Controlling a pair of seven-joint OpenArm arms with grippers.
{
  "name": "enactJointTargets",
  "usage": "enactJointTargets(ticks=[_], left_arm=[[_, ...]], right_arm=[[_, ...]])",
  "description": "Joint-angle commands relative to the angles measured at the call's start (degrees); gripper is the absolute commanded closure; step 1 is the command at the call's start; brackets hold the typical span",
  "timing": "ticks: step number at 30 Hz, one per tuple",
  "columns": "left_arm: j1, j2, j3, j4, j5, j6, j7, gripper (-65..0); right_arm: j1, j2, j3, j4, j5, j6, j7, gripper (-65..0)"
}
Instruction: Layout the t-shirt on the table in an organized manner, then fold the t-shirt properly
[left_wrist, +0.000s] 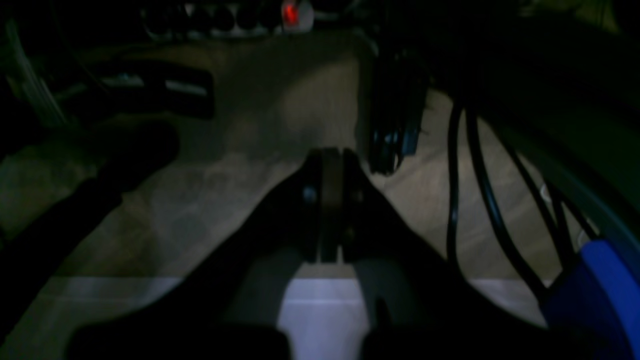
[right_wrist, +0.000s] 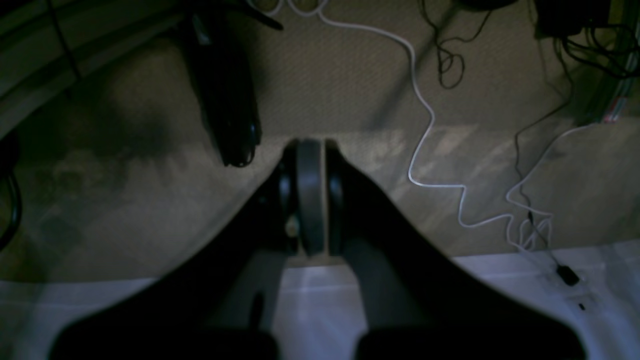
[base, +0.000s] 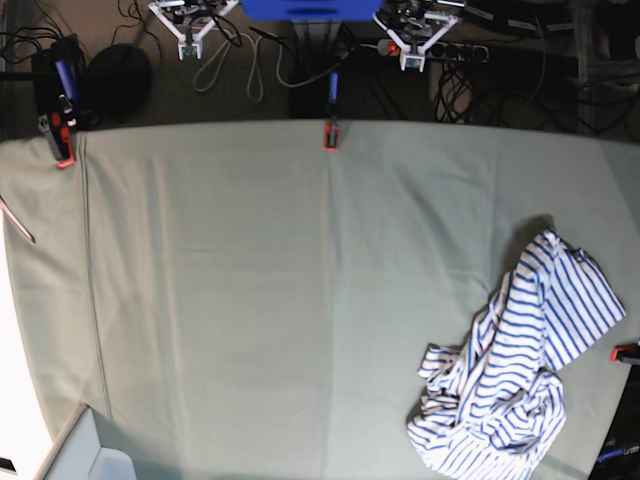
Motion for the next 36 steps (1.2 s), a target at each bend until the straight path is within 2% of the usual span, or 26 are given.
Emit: enactJointTargets(ticks=[1,6,11,19,21,23,25,28,31,36], left_arm=[[1.47,0.04,-0.08,0.85,0.08,0.01,0.41,0.0],[2.96,0.04,-0.08,2.96,0.08,0.01,0.76,0.0],[2.61,0.04,-0.08,3.22,0.08,0.01,5.24,0.0],[2.96,-0.05,-0.08,3.66,0.08,0.01,5.24,0.0],[4.98,-0.49,-0.08,7.0,0.08,0.01,5.15,0.0],[9.2,-1.46,-0.08,13.51,-0.28,0.01,5.15,0.0],[14.92,-2.42,-0.08,23.53,-3.62,0.01,5.33,0.0],[24.06,-6.03,0.1,40.76,-11.7,0.01,5.42,0.0],[31.71,-10.25,0.36,57.38,-18.3,0.01,5.42,0.0],[39.01,-16.05,0.01,78.65,-23.84,0.01,5.42,0.0]], right_arm=[[-0.32,0.29,0.03,0.08,0.08,1.39,0.15,0.0],[-0.32,0.29,0.03,0.08,0.08,1.39,0.15,0.0],[-0.32,0.29,-0.06,0.08,0.08,1.39,0.15,0.0],[-0.76,0.2,-0.14,0.08,0.08,1.39,0.51,0.0],[-2.52,0.2,-0.14,2.28,0.08,1.39,0.68,0.0],[-6.03,0.2,-0.14,8.26,0.08,1.39,0.33,0.0],[-11.75,0.29,0.03,18.1,0.08,1.39,0.07,0.0],[-21.95,0.73,0.12,36.3,0.25,1.39,-0.2,0.0],[-30.91,1.96,0.21,55.2,0.25,1.39,-2.75,0.0],[-39.44,2.4,0.65,80.43,0.25,1.39,-7.85,0.0]])
